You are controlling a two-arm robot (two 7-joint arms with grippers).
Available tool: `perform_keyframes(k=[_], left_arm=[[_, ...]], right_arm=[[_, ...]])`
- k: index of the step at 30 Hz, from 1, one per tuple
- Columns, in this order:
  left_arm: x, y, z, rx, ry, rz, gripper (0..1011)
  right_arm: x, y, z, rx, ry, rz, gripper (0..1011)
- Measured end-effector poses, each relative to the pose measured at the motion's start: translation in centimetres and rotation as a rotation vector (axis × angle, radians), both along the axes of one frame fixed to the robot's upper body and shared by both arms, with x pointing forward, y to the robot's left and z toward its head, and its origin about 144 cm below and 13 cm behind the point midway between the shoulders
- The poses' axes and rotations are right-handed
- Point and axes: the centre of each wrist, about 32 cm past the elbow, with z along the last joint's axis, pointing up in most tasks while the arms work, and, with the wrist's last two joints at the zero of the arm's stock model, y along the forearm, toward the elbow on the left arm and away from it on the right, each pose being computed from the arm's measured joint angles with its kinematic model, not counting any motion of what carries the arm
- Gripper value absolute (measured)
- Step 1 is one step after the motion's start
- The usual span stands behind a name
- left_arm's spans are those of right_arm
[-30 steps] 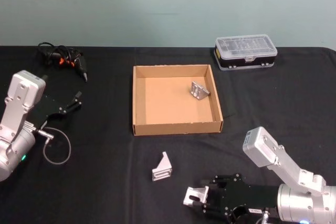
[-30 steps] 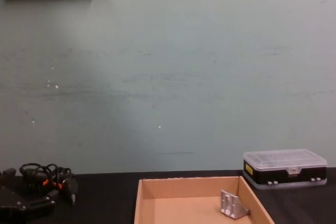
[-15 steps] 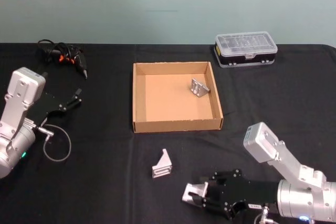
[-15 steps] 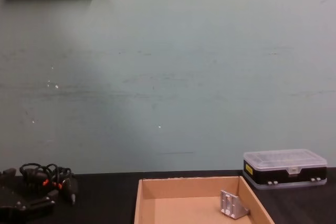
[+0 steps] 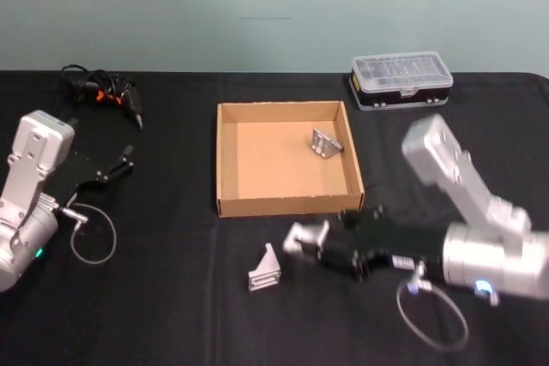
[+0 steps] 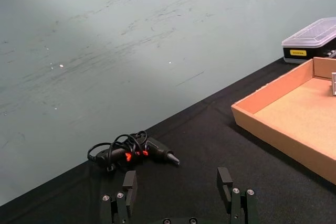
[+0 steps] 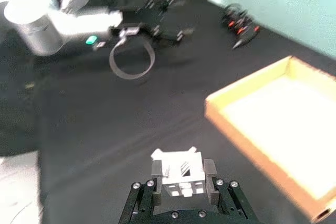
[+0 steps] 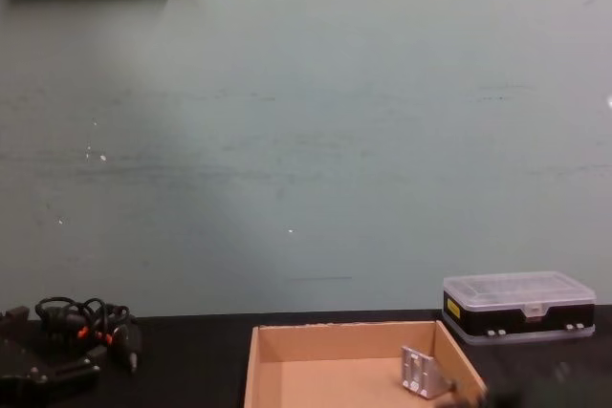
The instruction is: Use one hand to pick up the angle iron from the table and place it into the box.
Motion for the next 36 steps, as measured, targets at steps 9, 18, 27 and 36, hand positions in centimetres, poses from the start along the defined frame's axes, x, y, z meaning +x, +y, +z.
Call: perform_keyframes(k=[9,18,27,36], left_arm=[[0.0,0.0,0.0,0.000,0.000,0.000,1000],[0.0,0.0,0.0,0.000,0.000,0.000,1000],[0.0,0.0,0.0,0.000,0.000,0.000,1000],[0.0,0.0,0.0,0.000,0.000,0.000,1000]], right_arm=[[4.3,1.5,2.3,0.016,-0.013,-0.071,472],[8.4,4.2,1.7,-0.010,0.031,-0.166,472],[10.9,6.3,0.2,-0.050,0.035,-0.263,472],[12.8,7.5,-1.2,-0.059,0.038,-0.294,472]])
